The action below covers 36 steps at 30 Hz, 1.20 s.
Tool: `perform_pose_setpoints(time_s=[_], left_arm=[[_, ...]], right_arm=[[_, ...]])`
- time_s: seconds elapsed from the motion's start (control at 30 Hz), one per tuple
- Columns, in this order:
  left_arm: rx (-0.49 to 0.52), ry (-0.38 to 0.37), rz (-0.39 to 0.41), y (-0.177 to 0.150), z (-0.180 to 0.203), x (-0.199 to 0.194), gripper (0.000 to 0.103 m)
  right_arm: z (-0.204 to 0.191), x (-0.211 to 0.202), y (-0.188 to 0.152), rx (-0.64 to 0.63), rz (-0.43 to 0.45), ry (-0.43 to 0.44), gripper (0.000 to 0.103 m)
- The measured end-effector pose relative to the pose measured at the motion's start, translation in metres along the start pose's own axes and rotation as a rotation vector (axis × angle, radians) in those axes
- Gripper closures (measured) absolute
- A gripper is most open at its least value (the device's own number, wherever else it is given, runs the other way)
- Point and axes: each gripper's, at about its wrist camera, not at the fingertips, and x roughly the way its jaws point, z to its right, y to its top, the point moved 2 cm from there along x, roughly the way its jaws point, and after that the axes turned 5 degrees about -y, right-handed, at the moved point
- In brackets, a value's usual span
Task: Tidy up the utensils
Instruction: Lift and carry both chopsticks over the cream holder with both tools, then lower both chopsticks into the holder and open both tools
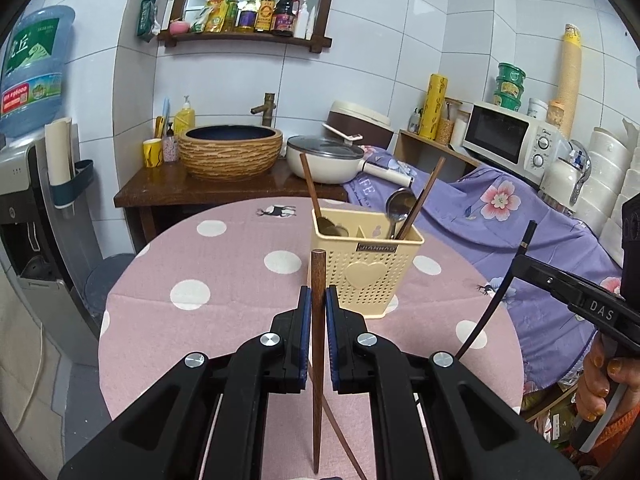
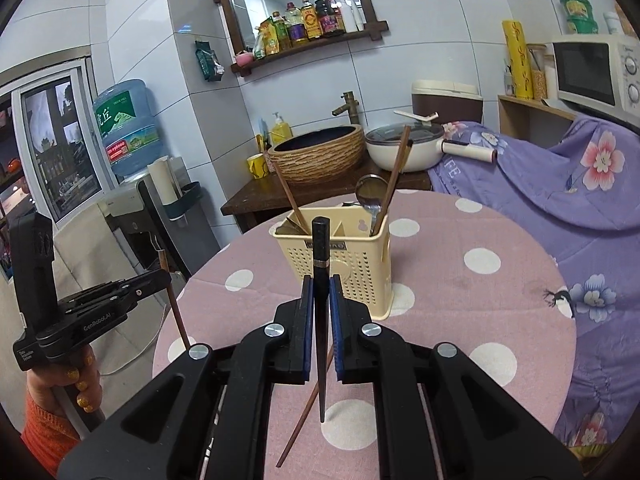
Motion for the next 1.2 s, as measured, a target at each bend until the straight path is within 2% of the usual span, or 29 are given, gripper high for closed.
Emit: perform_pose_setpoints(time_s=[0.17,0.47,0.7,0.97,1.07,1.2], left_arm=[[0.022,-0.006,0.033,0.028,0.005,-0.003,0.096],[0.124,-0.01,0.167,0.128,0.039,-0.011,0.096],[0.16,-0.007,0.19,0.181,0.063,0.003,0.096],[0.156,0.023,0.179,0.198,0.07,0.044,0.097],[0.136,0.021,0.179,0.196,0.065,0.057,0.097],[0.094,0.015,0.136,0.182,0.054,0.073,0.097]], right_arm=[[-0.003,0.001,0.029,0.004,0.014,0.015,0.094],[-0.011,0.003,0.123,0.031,0.097,0.013,0.094],[-0.014,0.018,0.182,0.044,0.132,-0.039,0.094],[-0.01,0.05,0.191,0.021,0.14,-0.122,0.094],[-0.004,0.069,0.181,0.02,0.111,-0.139,0.094],[0.004,0.096,0.154,0.024,0.046,-0.149,0.094]])
